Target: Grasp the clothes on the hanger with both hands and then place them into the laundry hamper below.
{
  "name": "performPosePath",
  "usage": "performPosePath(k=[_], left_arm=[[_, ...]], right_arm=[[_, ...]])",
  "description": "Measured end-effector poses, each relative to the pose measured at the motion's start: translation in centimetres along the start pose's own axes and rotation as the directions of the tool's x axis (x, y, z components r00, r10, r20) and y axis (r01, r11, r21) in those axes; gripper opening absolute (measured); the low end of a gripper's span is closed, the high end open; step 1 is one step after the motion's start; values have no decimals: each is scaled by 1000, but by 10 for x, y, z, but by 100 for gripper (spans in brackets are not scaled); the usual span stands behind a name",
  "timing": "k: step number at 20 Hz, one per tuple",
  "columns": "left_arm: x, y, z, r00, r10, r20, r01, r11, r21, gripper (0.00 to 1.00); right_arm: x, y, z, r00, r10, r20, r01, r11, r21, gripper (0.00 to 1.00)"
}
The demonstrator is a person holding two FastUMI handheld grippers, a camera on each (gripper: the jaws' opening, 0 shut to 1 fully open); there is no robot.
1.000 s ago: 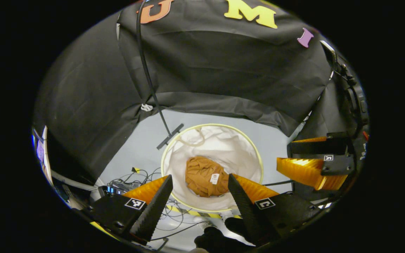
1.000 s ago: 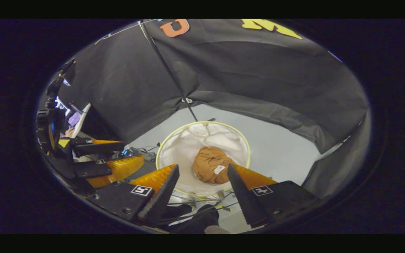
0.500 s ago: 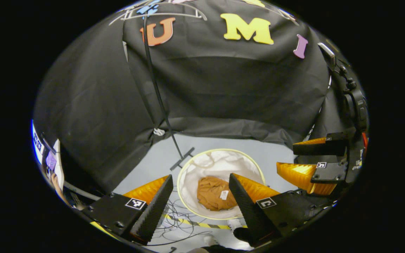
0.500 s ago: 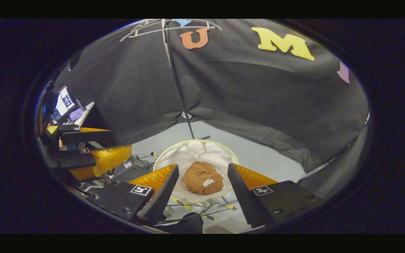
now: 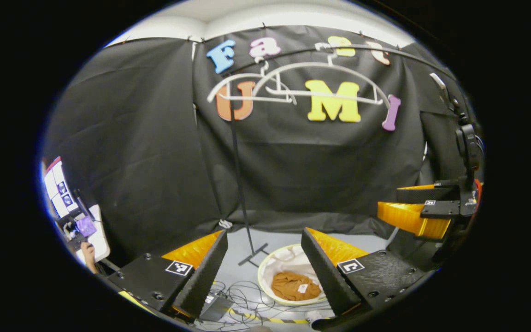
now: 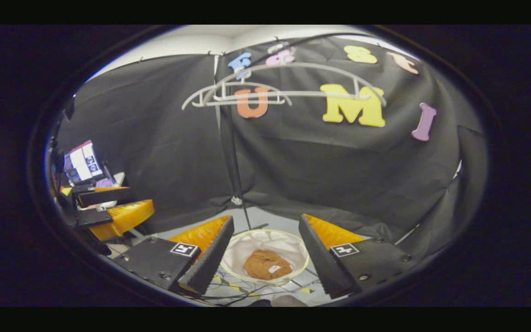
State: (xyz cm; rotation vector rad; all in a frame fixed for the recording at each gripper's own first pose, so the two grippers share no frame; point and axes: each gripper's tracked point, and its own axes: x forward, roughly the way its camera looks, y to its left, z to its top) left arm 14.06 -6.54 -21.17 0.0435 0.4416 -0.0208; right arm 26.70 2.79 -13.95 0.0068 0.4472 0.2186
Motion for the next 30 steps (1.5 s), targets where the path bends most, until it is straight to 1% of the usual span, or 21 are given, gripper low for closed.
performPosePath(k=[2, 3, 4, 6, 9, 11, 14, 16, 17, 18, 21, 23, 26, 30], left_arm=[[-37, 25, 21, 998, 16, 62, -16, 1000, -2, 100], [-54, 35, 32, 995, 27, 92, -27, 1000, 0, 98], [-72, 47, 43, 991, 40, 126, -41, 999, 0, 98], [-106, 70, 63, 982, 53, 181, -53, 999, -7, 97], [-144, 89, 87, 964, 75, 254, -68, 997, -35, 97], [-166, 94, 99, 951, 86, 297, -70, 995, -64, 98], [-196, 87, 115, 938, 65, 341, -40, 996, -81, 99], [-211, 81, 124, 928, 46, 371, -21, 997, -70, 99], [-216, 80, 128, 924, 45, 380, -21, 998, -67, 100], [-222, 79, 131, 921, 50, 387, -25, 997, -69, 100], [-231, 73, 137, 913, 51, 405, -22, 997, -77, 100], [-236, 70, 142, 909, 45, 414, -16, 997, -74, 100], [-240, 65, 142, 909, 27, 416, -4, 998, -57, 100], [-245, 67, 137, 911, 32, 411, -12, 999, -52, 100]], right_arm=[[-26, 16, 20, 997, -23, 77, 23, 1000, -10, 100], [-44, 24, 30, 994, -31, 107, 33, 999, -12, 100], [-60, 32, 39, 989, -39, 141, 40, 999, -5, 96], [-92, 42, 54, 981, -55, 186, 54, 998, 14, 97], [-136, 57, 66, 967, -69, 246, 58, 997, 52, 100], [-165, 64, 80, 950, -76, 302, 64, 997, 49, 100], [-199, 65, 93, 930, -92, 355, 74, 995, 64, 100], [-213, 63, 100, 923, -96, 372, 69, 994, 87, 100], [-220, 61, 101, 922, -97, 374, 68, 994, 90, 97], [-225, 60, 104, 920, -97, 380, 67, 994, 91, 100], [-238, 56, 109, 913, -112, 392, 86, 993, 83, 100], [-241, 56, 107, 914, -116, 388, 91, 993, 81, 100], [-243, 57, 109, 911, -122, 395, 95, 992, 87, 100], [-247, 58, 107, 906, -127, 403, 94, 990, 100, 100]])
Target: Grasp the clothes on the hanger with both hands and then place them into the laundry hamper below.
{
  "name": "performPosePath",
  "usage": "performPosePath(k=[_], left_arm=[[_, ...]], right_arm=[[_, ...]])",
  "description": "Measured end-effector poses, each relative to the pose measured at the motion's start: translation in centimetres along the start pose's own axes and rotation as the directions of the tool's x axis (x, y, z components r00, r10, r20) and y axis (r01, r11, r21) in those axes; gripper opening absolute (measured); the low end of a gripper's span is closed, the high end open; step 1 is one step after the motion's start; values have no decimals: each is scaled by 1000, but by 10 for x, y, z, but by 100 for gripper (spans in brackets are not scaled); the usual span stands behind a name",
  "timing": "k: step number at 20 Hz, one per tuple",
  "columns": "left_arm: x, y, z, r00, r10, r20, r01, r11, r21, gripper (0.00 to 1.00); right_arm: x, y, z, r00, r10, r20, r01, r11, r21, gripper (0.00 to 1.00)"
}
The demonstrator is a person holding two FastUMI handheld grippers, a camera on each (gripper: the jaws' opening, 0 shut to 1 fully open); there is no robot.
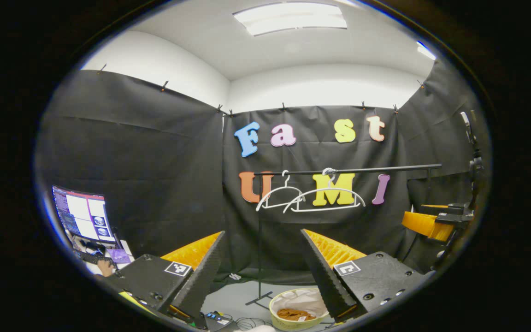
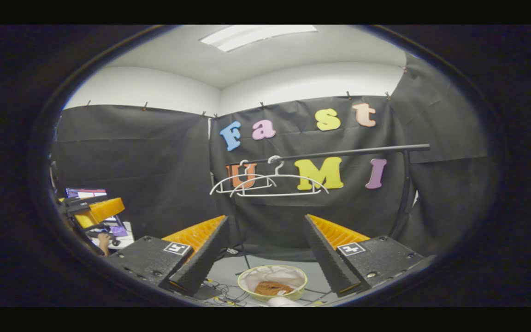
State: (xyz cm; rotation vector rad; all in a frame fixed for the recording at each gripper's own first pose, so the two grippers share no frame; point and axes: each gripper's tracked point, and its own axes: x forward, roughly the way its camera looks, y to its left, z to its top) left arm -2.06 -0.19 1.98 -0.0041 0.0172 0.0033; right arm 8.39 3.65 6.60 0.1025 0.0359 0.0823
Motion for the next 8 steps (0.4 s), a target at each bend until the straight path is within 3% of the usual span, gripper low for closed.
performPosePath(k=[8], left_arm=[[-11, 9, -5, 1000, 7, -18, -7, 1000, 4, 100]], right_arm=[[-7, 18, -1, 1000, 26, 5, -26, 1000, -6, 100]])
